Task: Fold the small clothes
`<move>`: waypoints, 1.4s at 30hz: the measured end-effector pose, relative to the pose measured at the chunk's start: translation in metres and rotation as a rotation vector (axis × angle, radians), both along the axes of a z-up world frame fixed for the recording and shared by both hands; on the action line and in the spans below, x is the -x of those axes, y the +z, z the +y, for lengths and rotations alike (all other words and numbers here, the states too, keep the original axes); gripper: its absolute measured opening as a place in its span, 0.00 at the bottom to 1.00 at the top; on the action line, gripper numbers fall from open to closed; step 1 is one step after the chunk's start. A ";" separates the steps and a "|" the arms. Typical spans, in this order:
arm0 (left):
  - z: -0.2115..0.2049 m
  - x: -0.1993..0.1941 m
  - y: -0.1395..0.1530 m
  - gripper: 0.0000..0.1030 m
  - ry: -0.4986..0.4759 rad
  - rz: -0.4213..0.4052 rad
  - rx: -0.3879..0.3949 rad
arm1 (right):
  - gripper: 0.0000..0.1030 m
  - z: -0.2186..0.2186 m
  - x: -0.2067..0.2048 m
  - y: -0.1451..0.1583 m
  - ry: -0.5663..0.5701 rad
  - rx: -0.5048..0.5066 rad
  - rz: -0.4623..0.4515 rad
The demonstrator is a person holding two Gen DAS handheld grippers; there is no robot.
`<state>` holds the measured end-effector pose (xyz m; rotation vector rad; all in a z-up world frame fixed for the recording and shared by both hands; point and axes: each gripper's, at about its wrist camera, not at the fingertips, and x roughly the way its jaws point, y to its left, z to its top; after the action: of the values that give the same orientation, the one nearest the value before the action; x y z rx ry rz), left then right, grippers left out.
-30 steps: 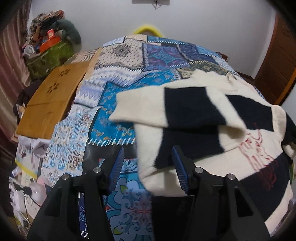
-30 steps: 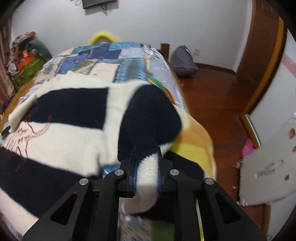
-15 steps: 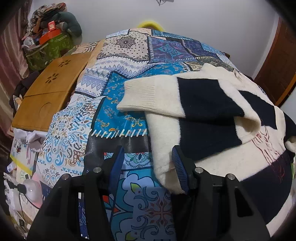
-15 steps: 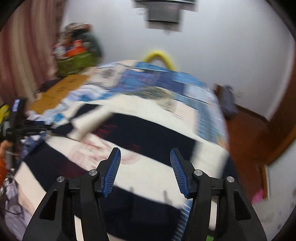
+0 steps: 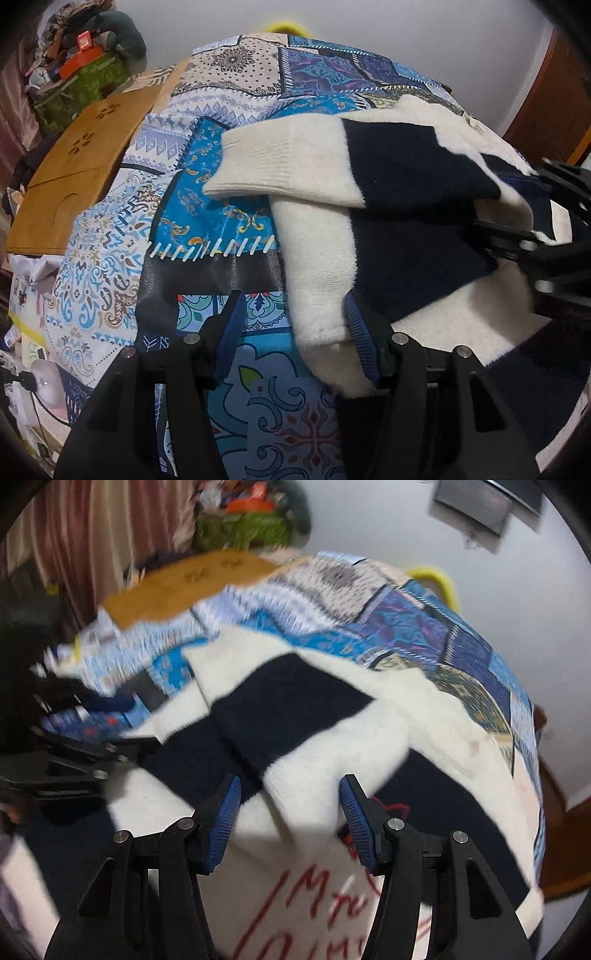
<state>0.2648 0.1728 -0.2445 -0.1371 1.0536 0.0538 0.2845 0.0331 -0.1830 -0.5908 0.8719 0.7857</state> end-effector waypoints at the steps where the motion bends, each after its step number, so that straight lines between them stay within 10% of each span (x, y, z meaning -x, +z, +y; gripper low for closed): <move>1: 0.000 0.000 -0.001 0.54 -0.002 0.000 0.000 | 0.50 0.005 -0.001 -0.005 0.014 0.028 -0.026; 11: -0.002 0.000 -0.004 0.54 0.000 0.000 0.004 | 0.10 0.001 -0.031 0.018 -0.108 -0.076 -0.109; 18: -0.003 0.001 -0.005 0.54 0.000 0.001 -0.020 | 0.10 -0.042 -0.031 0.051 -0.209 -0.198 -0.132; 27: -0.009 -0.001 -0.003 0.54 0.000 0.011 -0.067 | 0.12 -0.117 -0.032 0.032 -0.349 -0.266 0.073; 35: -0.013 -0.002 0.006 0.54 -0.013 0.010 -0.118 | 0.25 -0.131 -0.011 0.014 -0.281 -0.160 0.142; 42: -0.015 0.006 0.037 0.54 -0.031 -0.064 -0.071 | 0.41 -0.123 0.017 0.046 -0.149 -0.188 0.026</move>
<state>0.2587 0.1579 -0.2072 -0.0576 0.9883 0.0587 0.2678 -0.0898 -0.1373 -0.3466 0.8445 0.7317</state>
